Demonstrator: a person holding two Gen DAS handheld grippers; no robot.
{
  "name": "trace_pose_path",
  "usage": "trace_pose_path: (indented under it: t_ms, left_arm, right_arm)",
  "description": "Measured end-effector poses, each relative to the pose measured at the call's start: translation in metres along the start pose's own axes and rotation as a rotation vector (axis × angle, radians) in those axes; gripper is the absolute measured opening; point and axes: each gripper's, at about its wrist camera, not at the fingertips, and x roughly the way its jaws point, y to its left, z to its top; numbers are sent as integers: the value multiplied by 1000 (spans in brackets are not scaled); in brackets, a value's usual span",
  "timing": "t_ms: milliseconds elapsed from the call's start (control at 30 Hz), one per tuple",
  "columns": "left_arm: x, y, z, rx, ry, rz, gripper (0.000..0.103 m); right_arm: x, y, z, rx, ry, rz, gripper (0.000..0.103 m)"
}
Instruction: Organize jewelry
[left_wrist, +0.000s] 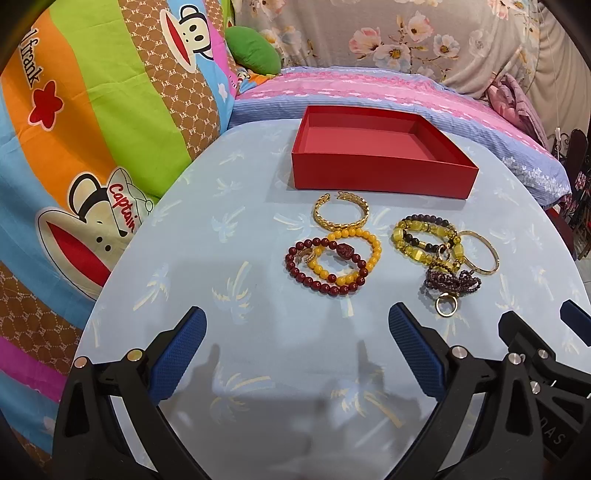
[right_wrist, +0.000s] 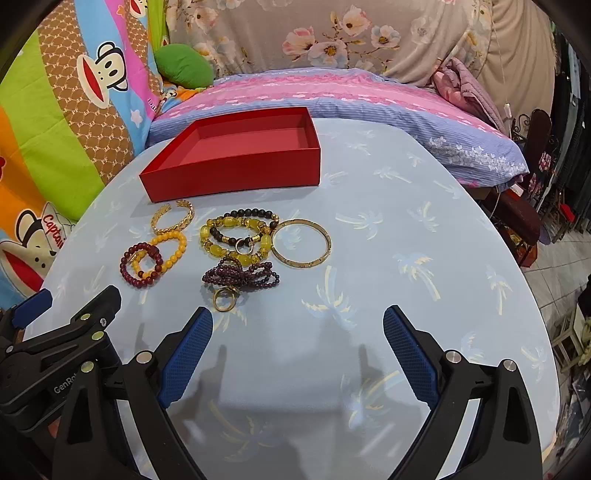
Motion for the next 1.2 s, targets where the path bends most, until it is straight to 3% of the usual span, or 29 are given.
trace_pose_path:
  t_ms: [1200]
  left_arm:
    - [1,1,5,1,-1,15,94]
  right_arm:
    - [3,1,5,9,0,6,90]
